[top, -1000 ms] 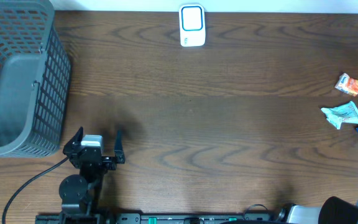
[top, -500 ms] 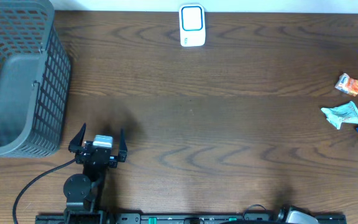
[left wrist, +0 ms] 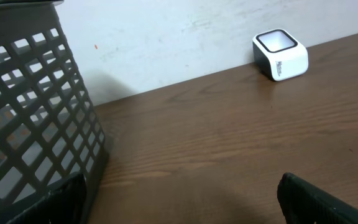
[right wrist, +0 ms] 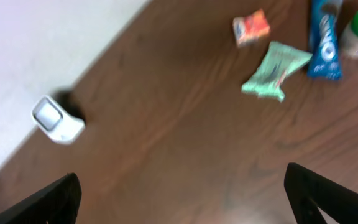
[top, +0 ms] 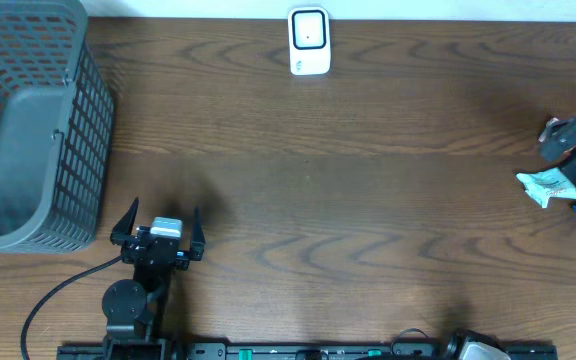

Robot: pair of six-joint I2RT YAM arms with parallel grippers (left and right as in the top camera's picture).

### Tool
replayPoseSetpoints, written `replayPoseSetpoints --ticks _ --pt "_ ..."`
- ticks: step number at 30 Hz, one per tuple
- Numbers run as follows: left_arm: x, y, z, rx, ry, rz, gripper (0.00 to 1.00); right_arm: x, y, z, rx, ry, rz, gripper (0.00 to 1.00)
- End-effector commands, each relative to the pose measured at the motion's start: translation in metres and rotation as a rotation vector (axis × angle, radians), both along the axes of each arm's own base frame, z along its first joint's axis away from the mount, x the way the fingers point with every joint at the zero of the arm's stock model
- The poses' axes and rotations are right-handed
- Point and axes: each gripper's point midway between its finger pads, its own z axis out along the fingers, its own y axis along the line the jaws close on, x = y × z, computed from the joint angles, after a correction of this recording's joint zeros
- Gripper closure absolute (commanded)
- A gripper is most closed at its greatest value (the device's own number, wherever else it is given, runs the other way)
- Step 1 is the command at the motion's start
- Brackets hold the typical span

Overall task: Scan the item barcode
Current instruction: 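Open the right gripper and lift it away from the wipes pack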

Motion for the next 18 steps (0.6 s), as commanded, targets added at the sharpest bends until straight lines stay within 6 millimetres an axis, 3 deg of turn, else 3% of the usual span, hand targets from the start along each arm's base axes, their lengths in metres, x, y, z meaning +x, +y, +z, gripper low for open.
replayPoseSetpoints --ticks 1,5,10,14,18 --pt "-0.001 -0.005 -0.014 0.014 0.036 -0.032 0.02 0.009 0.017 -0.025 0.038 0.040 0.138 0.01" --pt "-0.001 -0.005 -0.014 0.014 0.037 -0.032 0.02 0.029 0.059 -0.033 0.088 -0.032 0.423 0.01" --pt "-0.001 -0.005 -0.014 0.014 0.037 -0.032 0.02 0.035 0.099 -0.060 0.068 0.008 0.596 0.01" --pt "-0.001 -0.006 -0.011 0.014 0.025 -0.033 0.02 0.041 0.108 -0.072 0.013 0.025 0.619 0.01" --pt "-0.001 -0.005 -0.012 -0.086 0.038 -0.018 0.02 0.062 0.112 -0.078 -0.066 -0.024 0.603 0.01"
